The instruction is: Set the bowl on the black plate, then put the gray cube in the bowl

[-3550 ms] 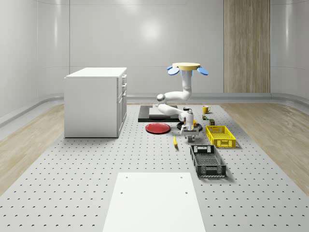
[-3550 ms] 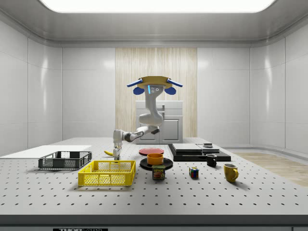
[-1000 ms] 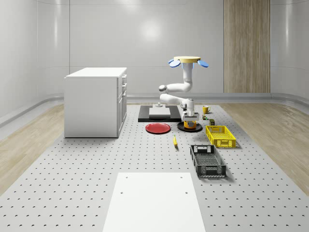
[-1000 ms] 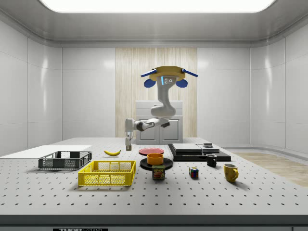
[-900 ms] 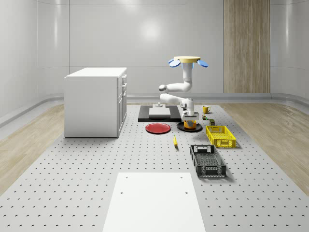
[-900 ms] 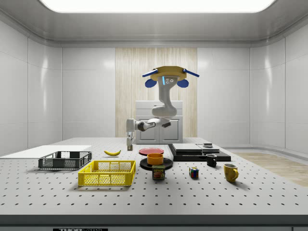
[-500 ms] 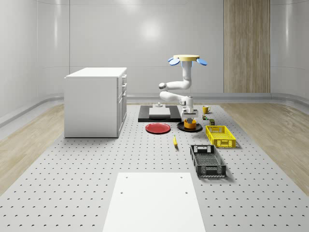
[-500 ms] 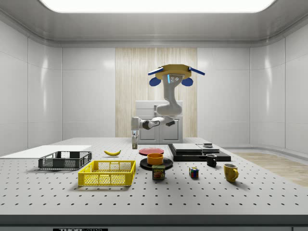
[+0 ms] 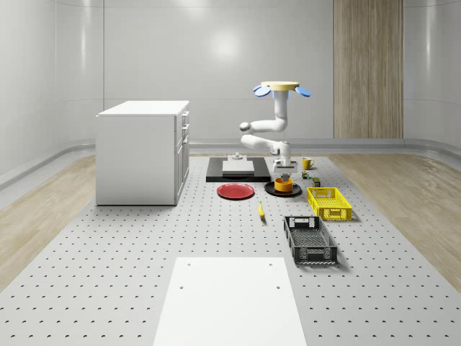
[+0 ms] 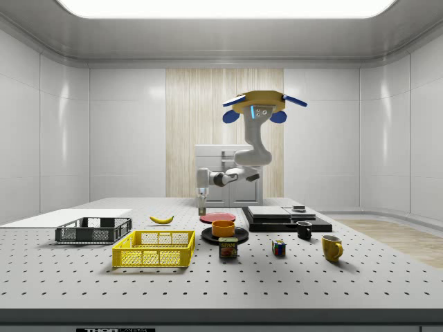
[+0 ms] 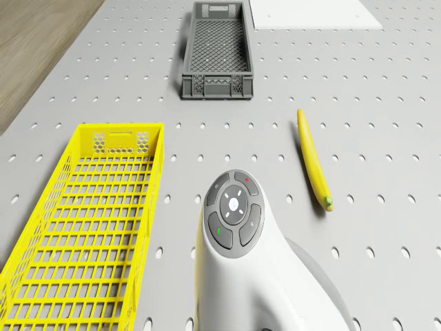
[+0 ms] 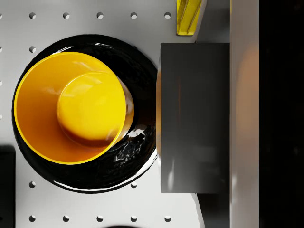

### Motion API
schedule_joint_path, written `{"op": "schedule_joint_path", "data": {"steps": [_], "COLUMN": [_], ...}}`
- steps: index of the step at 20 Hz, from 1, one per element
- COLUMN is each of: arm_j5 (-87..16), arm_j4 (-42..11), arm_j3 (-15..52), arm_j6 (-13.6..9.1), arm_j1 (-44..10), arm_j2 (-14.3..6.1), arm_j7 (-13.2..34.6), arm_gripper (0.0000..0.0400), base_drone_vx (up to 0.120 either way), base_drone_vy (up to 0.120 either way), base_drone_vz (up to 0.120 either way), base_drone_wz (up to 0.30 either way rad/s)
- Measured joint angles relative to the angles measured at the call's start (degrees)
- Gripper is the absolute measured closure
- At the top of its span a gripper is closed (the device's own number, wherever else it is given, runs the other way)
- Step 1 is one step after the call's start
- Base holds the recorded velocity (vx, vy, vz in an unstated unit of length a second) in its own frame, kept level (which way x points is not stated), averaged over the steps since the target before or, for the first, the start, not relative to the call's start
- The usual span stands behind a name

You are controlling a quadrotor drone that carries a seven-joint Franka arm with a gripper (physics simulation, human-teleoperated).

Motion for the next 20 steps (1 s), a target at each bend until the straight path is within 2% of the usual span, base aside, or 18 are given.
{"op": "schedule_joint_path", "data": {"steps": [8, 14, 20], "arm_j5": [0.0, 0.1, 0.1], "arm_j4": [0.0, 0.0, 0.0], "arm_j3": [0.0, 0.0, 0.0], "arm_j6": [0.1, 0.1, 0.2], "arm_j1": [0.0, -0.1, -0.1], "arm_j2": [-0.1, -0.1, -0.2], "arm_j7": [0.0, 0.1, 0.1], "arm_gripper": [0.0150, 0.0150, 0.0150], "base_drone_vx": [-0.120, -0.120, -0.120], "base_drone_vy": [0.000, 0.000, 0.000], "base_drone_vz": [0.000, -0.113, -0.007], "base_drone_wz": [0.000, 0.000, 0.000]}}
